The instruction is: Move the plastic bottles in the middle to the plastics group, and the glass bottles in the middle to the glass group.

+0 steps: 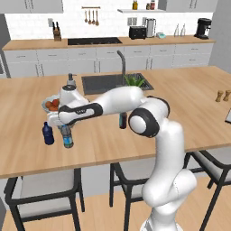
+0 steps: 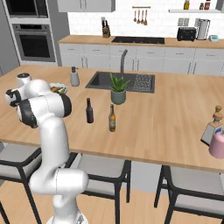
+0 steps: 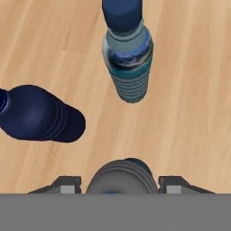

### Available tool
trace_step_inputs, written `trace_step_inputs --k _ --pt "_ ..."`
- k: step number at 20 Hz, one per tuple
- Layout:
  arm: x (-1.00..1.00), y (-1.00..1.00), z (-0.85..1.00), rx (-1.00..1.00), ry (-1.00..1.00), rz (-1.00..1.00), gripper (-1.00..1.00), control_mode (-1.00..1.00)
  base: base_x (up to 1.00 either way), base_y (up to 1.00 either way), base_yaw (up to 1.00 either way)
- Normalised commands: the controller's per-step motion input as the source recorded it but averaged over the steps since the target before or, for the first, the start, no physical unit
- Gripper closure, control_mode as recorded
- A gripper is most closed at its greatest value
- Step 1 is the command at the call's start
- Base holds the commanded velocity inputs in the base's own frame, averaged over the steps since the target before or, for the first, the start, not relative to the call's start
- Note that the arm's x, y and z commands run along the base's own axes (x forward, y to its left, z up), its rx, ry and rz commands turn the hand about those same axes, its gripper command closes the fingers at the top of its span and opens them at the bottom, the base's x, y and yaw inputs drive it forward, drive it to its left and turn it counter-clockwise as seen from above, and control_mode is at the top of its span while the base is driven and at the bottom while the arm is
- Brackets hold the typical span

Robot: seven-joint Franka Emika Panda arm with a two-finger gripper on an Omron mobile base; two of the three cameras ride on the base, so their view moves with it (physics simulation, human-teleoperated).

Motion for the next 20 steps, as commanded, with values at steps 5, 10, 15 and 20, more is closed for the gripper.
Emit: trace_step_inputs --k 5,10,15,20 --pt "-0.02 -0.07 0.07 0.00 -0.02 0.00 -1.00 -1.00 0.00 0.00 0.00" --pt "-0.19 -0.13 0.47 -0.02 -0.12 -0.01 -1.00 -1.00 0.00 0.00 0.00" --pt "-0.08 -0.47 0.48 -0.04 -0.03 -0.07 -1.00 -1.00 0.00 0.00 0.00" --pt "-0.06 -0.88 0.10 -0.09 0.01 -0.12 -1.00 -1.00 0.00 0.00 0.00"
